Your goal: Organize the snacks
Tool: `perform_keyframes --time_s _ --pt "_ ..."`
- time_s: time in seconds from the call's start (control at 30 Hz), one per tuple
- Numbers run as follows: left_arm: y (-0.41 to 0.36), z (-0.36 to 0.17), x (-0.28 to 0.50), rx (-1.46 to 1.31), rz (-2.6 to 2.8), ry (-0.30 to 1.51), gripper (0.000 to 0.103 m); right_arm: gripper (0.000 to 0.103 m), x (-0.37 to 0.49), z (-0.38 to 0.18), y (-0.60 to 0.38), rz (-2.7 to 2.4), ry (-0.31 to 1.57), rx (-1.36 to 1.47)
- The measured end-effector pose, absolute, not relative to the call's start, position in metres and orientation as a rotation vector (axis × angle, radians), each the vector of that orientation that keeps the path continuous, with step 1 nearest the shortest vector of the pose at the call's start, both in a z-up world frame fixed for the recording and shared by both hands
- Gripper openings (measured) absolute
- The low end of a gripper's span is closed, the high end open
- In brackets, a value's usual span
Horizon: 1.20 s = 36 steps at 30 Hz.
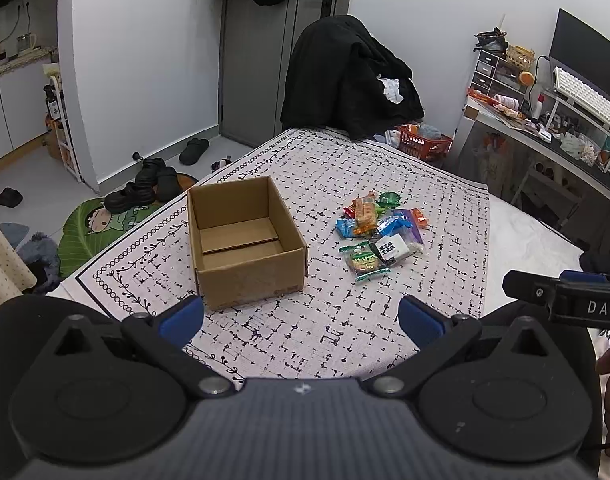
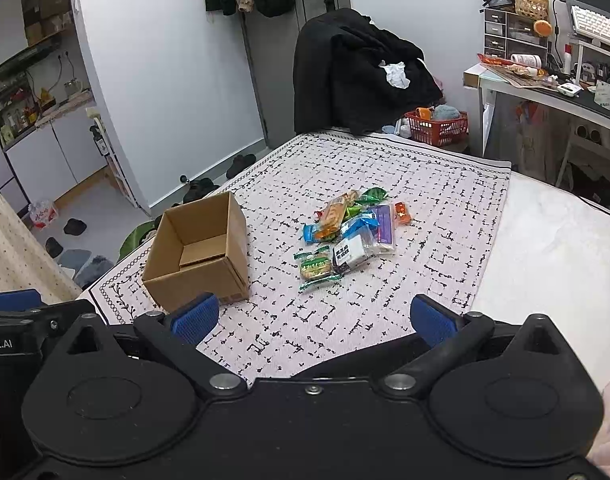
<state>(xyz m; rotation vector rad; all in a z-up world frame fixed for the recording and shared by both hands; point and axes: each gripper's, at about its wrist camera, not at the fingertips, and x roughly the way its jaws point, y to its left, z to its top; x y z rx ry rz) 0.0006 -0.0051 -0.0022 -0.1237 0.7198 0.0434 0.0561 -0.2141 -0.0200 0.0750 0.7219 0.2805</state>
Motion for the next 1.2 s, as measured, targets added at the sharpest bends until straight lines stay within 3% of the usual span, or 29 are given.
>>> perform_keyframes --time_s 1.2 --pt "-0.0051 -0.0012 -0.0034 -0.143 0.033 0.707 0.103 0.103 0.0525 -0.0199 -0.2117 0.277 0.718 0.052"
